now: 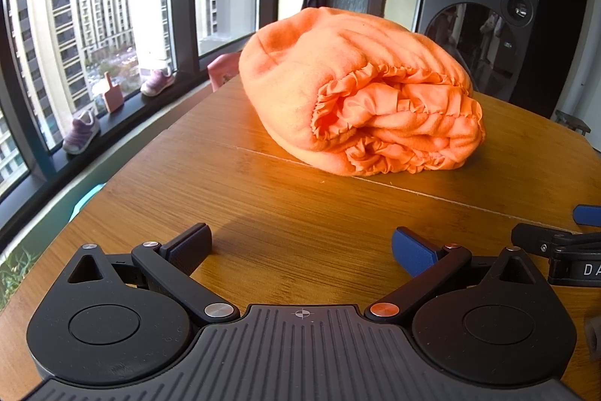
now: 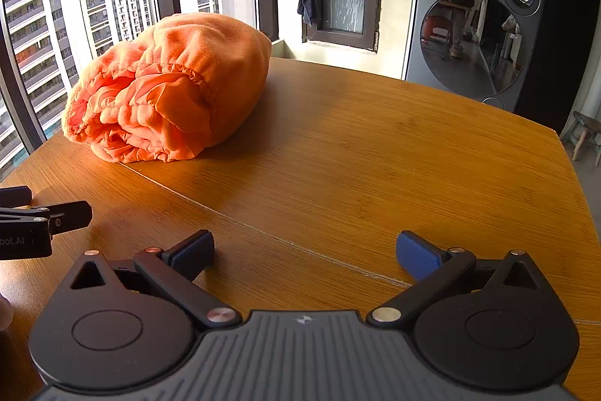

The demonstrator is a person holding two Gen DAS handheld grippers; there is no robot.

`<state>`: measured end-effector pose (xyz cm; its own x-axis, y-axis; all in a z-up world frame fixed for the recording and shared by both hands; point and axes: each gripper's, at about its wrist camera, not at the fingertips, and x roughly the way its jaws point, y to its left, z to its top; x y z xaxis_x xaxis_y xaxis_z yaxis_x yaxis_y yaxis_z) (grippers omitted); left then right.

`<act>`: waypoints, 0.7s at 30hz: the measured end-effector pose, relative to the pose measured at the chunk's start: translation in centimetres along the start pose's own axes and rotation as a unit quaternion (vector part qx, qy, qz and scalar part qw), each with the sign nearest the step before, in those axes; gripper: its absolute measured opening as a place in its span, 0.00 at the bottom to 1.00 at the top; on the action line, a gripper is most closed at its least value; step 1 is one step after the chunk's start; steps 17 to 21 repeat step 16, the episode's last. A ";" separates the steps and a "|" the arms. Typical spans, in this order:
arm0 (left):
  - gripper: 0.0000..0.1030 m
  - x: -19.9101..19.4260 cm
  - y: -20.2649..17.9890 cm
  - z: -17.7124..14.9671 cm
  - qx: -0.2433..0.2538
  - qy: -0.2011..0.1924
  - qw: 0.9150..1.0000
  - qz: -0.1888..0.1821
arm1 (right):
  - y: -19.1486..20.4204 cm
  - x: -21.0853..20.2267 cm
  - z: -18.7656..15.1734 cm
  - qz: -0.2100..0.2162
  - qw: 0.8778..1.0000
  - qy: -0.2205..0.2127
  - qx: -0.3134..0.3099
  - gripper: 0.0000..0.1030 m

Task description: Fold clothes

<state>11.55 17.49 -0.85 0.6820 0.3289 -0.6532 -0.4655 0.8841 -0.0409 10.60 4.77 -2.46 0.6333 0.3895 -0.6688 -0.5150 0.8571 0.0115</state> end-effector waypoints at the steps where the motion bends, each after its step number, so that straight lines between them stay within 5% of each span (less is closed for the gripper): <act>1: 1.00 0.0 -0.1 0.0 0.002 0.001 1.000 0.002 | 0.0 0.0 0.0 0.000 1.000 0.000 0.000 1.00; 12: 1.00 0.0 0.0 0.1 0.000 0.001 1.000 0.003 | 0.3 0.0 0.0 -0.005 1.000 0.001 0.001 1.00; 16: 1.00 -0.3 0.9 0.3 -0.014 -0.006 0.999 -0.035 | 0.5 0.1 0.1 -0.009 1.000 0.002 0.004 1.00; 21: 1.00 -0.3 0.9 0.3 -0.014 -0.006 0.999 -0.035 | 0.5 0.1 0.1 -0.009 1.000 0.002 0.004 1.00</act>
